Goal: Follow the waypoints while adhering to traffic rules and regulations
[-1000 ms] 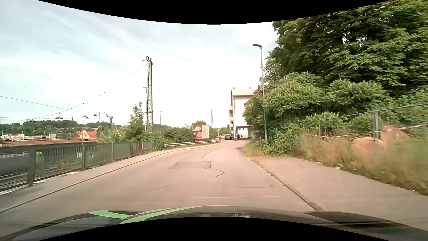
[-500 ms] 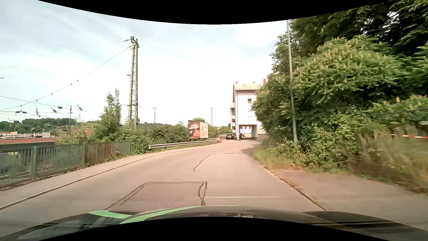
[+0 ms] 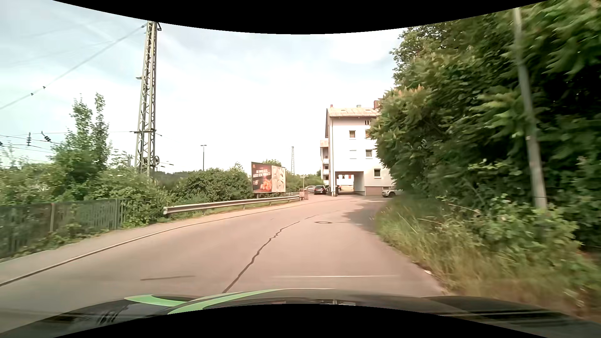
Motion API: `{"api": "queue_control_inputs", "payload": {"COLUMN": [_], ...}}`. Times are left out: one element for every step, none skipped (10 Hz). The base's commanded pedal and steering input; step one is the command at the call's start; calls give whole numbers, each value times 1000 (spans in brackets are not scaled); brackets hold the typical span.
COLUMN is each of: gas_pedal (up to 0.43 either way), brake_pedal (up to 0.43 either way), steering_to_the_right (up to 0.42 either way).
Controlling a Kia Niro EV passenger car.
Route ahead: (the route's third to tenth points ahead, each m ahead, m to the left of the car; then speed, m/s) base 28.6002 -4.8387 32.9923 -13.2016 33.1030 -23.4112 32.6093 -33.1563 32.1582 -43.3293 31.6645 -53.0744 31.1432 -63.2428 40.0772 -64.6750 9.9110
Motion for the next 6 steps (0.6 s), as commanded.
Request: {"api": "queue_control_inputs", "payload": {"gas_pedal": [0,0,0,0,0,0], "brake_pedal": [110,91,91,98,104,104], "steering_to_the_right": [34,42,49,58,66,75]}}
